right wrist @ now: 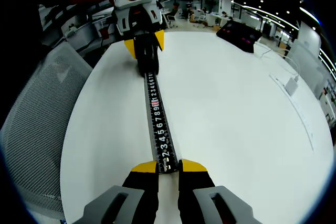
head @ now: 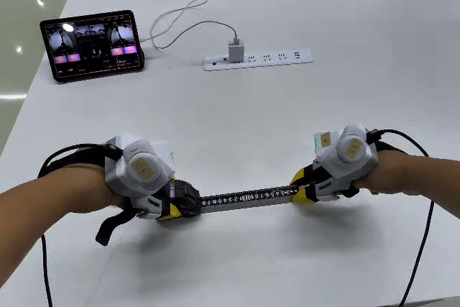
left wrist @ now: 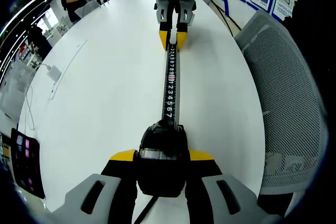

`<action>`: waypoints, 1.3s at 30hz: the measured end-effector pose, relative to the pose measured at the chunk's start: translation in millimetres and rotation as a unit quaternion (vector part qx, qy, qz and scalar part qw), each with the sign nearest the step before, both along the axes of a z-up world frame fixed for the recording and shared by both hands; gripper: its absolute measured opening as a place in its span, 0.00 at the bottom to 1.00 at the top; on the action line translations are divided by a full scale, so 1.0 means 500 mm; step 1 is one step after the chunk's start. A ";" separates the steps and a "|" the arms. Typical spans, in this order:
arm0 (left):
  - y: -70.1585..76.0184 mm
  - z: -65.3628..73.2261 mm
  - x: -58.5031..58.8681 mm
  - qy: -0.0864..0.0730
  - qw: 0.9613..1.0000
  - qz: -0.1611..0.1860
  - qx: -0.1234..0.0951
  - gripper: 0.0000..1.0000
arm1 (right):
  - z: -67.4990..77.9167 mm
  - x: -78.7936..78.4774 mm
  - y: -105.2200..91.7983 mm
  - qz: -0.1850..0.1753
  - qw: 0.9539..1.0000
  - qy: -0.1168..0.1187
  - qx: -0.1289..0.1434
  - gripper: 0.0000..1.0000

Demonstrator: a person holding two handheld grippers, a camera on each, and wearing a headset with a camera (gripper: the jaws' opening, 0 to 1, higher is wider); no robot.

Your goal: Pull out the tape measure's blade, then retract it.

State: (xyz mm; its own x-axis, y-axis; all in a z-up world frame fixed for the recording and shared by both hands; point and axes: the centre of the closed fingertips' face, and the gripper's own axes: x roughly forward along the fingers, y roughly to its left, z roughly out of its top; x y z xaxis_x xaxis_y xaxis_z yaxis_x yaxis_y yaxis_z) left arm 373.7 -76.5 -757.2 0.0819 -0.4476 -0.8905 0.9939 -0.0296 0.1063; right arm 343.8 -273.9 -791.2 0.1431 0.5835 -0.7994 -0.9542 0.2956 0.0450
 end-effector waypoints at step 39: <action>0.000 -0.001 0.001 0.001 1.000 -0.001 0.000 0.29 | 0.001 -0.003 -0.038 -0.012 1.000 0.008 -0.004 0.09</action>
